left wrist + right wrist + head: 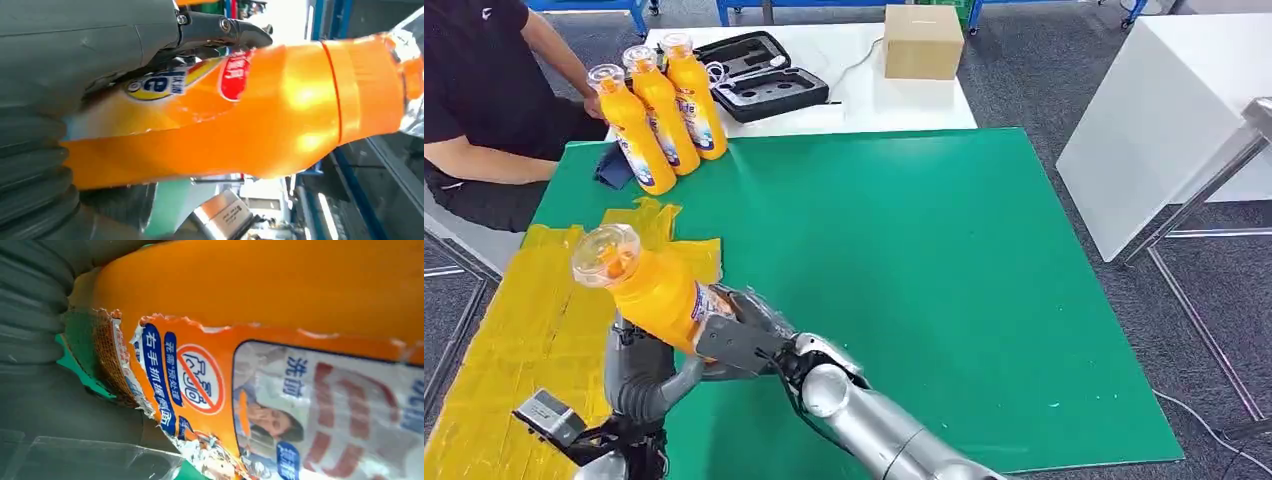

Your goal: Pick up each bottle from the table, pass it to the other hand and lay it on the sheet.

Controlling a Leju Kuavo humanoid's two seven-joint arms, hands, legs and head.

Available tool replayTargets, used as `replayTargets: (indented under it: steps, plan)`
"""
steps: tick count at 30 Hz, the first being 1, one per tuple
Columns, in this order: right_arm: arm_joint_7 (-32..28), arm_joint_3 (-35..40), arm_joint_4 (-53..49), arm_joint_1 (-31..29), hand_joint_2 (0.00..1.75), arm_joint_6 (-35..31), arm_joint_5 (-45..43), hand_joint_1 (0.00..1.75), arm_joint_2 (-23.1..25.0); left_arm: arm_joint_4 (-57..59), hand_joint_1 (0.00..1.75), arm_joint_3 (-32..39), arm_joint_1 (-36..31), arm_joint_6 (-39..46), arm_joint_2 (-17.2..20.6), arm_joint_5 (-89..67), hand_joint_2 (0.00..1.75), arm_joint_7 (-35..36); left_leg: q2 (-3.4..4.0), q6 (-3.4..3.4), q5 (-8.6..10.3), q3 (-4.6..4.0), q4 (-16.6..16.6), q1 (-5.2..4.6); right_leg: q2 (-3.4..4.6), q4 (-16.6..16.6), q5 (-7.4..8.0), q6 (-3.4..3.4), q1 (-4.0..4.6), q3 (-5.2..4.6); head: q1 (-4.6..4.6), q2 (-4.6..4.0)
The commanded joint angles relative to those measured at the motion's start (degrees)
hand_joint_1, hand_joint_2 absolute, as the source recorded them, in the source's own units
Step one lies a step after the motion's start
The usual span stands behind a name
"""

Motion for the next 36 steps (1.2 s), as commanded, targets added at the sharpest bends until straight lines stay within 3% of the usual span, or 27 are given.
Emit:
replayTargets:
  steps: [1, 20, 33, 36]
  plan:
    - [0.3, 12.3, 4.7, 1.3, 1.75, 0.0, 3.3, 1.75, 0.7, 4.5, 0.0, -2.3, -3.6, 0.1, 1.0, -0.7, 1.75, 0.7, 0.04, -0.12, -0.11, 0.2, 0.0, 0.14, -0.11, -0.2, -0.09, -0.09, 0.16, 0.3, 0.0, 0.0]
    - [0.3, 12.1, 4.4, 1.0, 1.75, 0.2, 3.2, 1.75, 0.5, 4.4, 0.0, -2.3, -3.5, 0.1, 0.8, -0.7, 1.75, 0.7, -0.02, -0.1, -0.06, 0.11, 0.0, 0.09, -0.18, -0.1, 0.0, -0.21, 0.1, 0.13, 0.0, 0.0]
    - [0.4, 16.2, -0.5, 2.3, 1.75, 0.2, 5.6, 1.75, -1.6, 7.5, 0.0, 1.6, -3.2, -2.2, 1.0, 1.0, 1.75, 1.7, -0.01, -0.1, -0.06, 0.12, -0.1, 0.11, -0.2, -0.2, 0.0, -0.21, 0.12, 0.15, 0.0, 0.0]
    - [-1.7, 17.9, -4.4, 1.9, 1.75, 0.8, 5.8, 1.75, -3.2, 11.2, 0.0, 1.7, -4.0, 1.1, 3.2, -6.1, 1.75, 4.2, -0.02, -0.12, -0.07, 0.14, -0.1, 0.13, -0.23, -0.2, -0.02, -0.22, 0.15, 0.19, 0.02, 0.0]
